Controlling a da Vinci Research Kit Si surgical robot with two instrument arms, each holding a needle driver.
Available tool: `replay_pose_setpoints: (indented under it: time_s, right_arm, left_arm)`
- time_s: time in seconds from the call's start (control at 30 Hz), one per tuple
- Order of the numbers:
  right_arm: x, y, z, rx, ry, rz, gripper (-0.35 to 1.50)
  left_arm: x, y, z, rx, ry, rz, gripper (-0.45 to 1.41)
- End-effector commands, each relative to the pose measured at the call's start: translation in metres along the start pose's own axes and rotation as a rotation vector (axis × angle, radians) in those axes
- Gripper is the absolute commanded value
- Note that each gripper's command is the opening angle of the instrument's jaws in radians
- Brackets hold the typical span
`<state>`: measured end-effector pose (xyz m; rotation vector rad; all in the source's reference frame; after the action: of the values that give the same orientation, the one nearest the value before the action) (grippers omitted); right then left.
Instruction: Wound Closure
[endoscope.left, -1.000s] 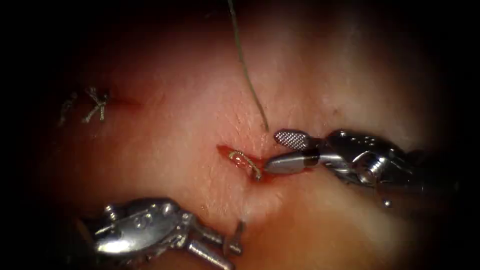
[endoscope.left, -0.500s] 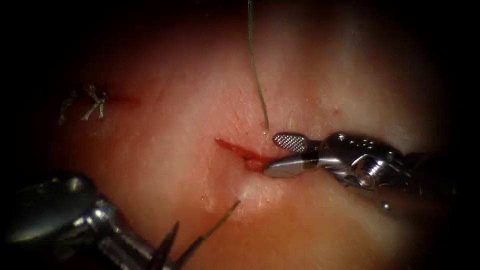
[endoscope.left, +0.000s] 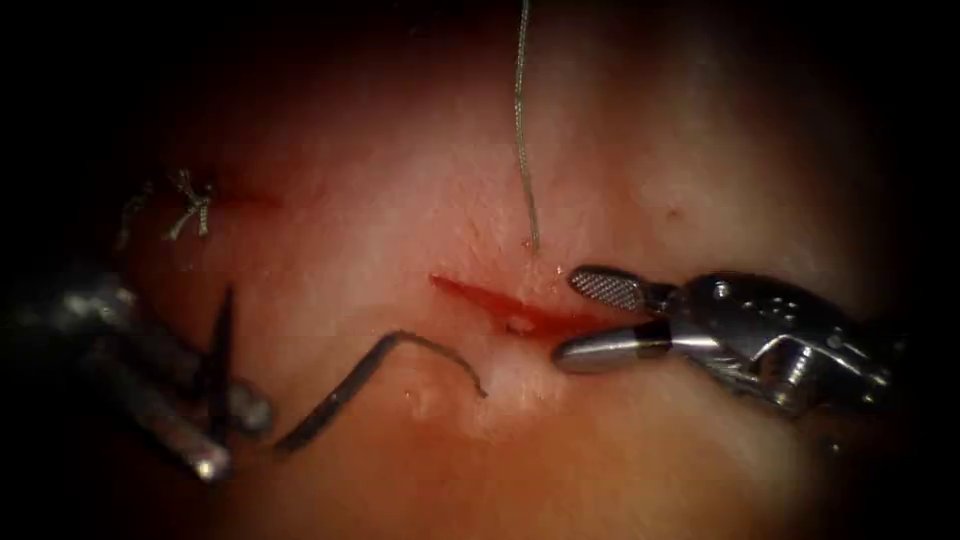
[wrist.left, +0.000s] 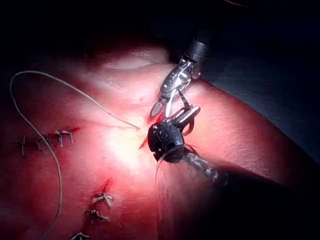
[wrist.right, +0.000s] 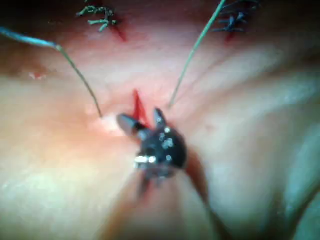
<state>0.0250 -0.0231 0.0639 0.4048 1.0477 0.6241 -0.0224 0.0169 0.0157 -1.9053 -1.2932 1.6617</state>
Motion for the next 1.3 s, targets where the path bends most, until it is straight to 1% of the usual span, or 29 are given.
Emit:
replay_pose_setpoints:
  time_s: [0.03,0.1,0.13,0.17,0.2,0.33,0.37,0.4,0.47,0.63,0.67,0.7,0.8,0.83,0.87,0.93,1.03,1.07,1.13,1.17,1.23,1.3]
  right_arm:
    - [0.0004,-0.0018,0.0015,0.012,-0.025,-0.028,-0.05]
    - [0.0001,-0.0029,0.0022,0.013,-0.039,-0.041,-0.05]
    - [-0.0005,-0.0036,0.0033,0.014,-0.041,-0.051,-0.05]
    - [-0.0009,-0.0038,0.0037,0.019,-0.041,-0.056,-0.05]
    - [-0.0018,-0.004,0.0048,0.023,-0.047,-0.066,-0.06]
    - [-0.0052,-0.0043,0.0079,0.027,-0.091,-0.105,-0.08]
    - [-0.0057,-0.0043,0.0083,0.025,-0.101,-0.104,-0.08]
    - [-0.0057,-0.0043,0.0083,0.025,-0.101,-0.104,-0.08]
    - [-0.007,-0.0041,0.009,0.019,-0.131,-0.111,-0.06]
    - [-0.0076,-0.0033,0.0093,0.01,-0.134,-0.102,-0.08]
    - [-0.0076,-0.0033,0.0092,0.011,-0.134,-0.103,-0.13]
    - [-0.0079,-0.0034,0.0092,0.011,-0.152,-0.106,-0.18]
    - [-0.0083,-0.0034,0.0092,0.009,-0.176,-0.11,-0.18]
    - [-0.0089,-0.0033,0.0092,0.008,-0.182,-0.104,-0.18]
    - [-0.0091,-0.0033,0.0091,0.009,-0.183,-0.1,-0.18]
    - [-0.0092,-0.0032,0.009,0.009,-0.183,-0.095,-0.2]
    - [-0.0091,-0.0033,0.0084,0.01,-0.204,-0.077,-0.35]
    - [-0.0091,-0.0033,0.0084,0.01,-0.204,-0.077,-0.35]
    - [-0.0089,-0.0034,0.0081,0.035,-0.24,-0.056,-0.35]
    - [-0.0087,-0.0037,0.0078,0.038,-0.27,-0.014,-0.35]
    - [-0.0086,-0.0038,0.0077,0.037,-0.274,0.004,-0.35]
    - [-0.0084,-0.0043,0.0072,0.041,-0.281,0.063,-0.35]
  left_arm:
    - [-0.0002,-0.0012,0.0003,0.013,0.0,0.011,-0.45]
    - [0.0,-0.0019,0.0,0.028,0.002,0.033,-0.45]
    - [0.0003,-0.0026,-0.0003,0.047,0.005,0.048,-0.45]
    - [0.0004,-0.0029,-0.0005,0.05,0.005,0.053,-0.45]
    - [0.0006,-0.0033,-0.0008,0.065,0.007,0.068,-0.45]
    - [0.0013,-0.004,-0.0014,0.089,0.009,0.102,-0.45]
    - [0.0015,-0.0039,-0.0014,0.091,0.01,0.107,-0.45]
    - [0.0015,-0.0039,-0.0014,0.091,0.01,0.107,-0.45]
    - [0.0021,-0.0037,-0.0016,0.098,0.011,0.119,-0.45]
    - [0.0032,-0.0034,-0.002,0.103,0.015,0.133,-0.45]
    - [0.0035,-0.0033,-0.0022,0.107,0.016,0.142,-0.45]
    - [0.0043,-0.0033,-0.0028,0.116,0.017,0.158,-0.45]
    - [0.0052,-0.0033,-0.0035,0.126,0.031,0.168,-0.45]
    - [0.0062,-0.0032,-0.0043,0.142,0.045,0.176,-0.45]
    - [0.0066,-0.0031,-0.0046,0.148,0.051,0.184,-0.45]
    - [0.0068,-0.003,-0.0049,0.153,0.052,0.18,-0.45]
    - [0.0071,-0.0025,-0.0057,0.17,0.051,0.192,-0.45]
    - [0.0071,-0.0025,-0.0057,0.17,0.051,0.192,-0.45]
    - [0.0071,-0.0023,-0.0059,0.174,0.05,0.197,-0.45]
    - [0.0071,-0.0021,-0.0061,0.178,0.052,0.196,-0.45]
    - [0.007,-0.0021,-0.0062,0.18,0.051,0.196,-0.45]
    - [0.0069,-0.0019,-0.0064,0.184,0.052,0.202,-0.45]
